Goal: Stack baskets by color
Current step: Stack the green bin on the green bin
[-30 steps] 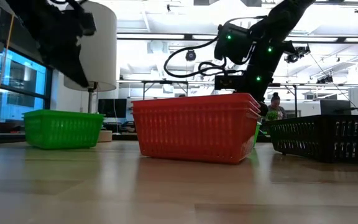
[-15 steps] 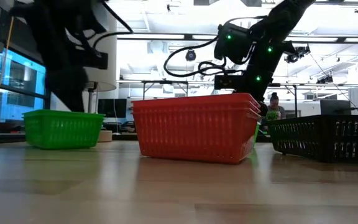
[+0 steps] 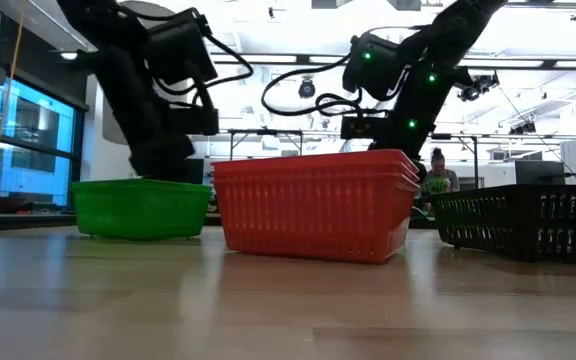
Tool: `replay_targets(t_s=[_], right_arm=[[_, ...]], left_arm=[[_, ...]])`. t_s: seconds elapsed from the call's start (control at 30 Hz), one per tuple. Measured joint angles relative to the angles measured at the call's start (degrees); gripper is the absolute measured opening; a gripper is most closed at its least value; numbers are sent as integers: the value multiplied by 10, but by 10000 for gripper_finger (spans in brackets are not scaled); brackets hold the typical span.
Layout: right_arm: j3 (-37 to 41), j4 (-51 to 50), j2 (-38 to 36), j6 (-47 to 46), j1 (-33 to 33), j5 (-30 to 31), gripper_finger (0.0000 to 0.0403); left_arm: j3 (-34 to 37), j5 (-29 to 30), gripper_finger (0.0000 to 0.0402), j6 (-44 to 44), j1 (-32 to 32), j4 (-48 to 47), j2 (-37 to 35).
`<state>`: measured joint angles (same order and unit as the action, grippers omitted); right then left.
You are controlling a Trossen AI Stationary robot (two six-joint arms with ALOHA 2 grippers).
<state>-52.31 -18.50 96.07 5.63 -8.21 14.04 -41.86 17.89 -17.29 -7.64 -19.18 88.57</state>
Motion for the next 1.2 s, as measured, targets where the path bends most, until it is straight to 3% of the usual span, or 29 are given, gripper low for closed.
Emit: replay_targets(t_s=[0.07,0.27,0.43,0.67,0.87,1.03,1.2], right_arm=[[0,0,0,0,0,0,0],[0,11,0,0,0,-8,0],[0,14,0,7,0,-10,0],[0,14,0,9,-1,0,0],[13,14,-6,13,0,23,0],[69,75,-67,4,3,22,0],[146,185,-180,-21,14,19,0]], left_arm=[[-2,10,0,-18,-10,-15,-3],[-2,117,0,-65,-22,-8,-34],[-2,126,0,-47,-10,28,-58],[-2,179,0,-25,35,-6,-122],[9,248,0,-46,106,-59,-219],[69,268,0,7,175,32,-327],[158,182,0,126,210,225,-431]])
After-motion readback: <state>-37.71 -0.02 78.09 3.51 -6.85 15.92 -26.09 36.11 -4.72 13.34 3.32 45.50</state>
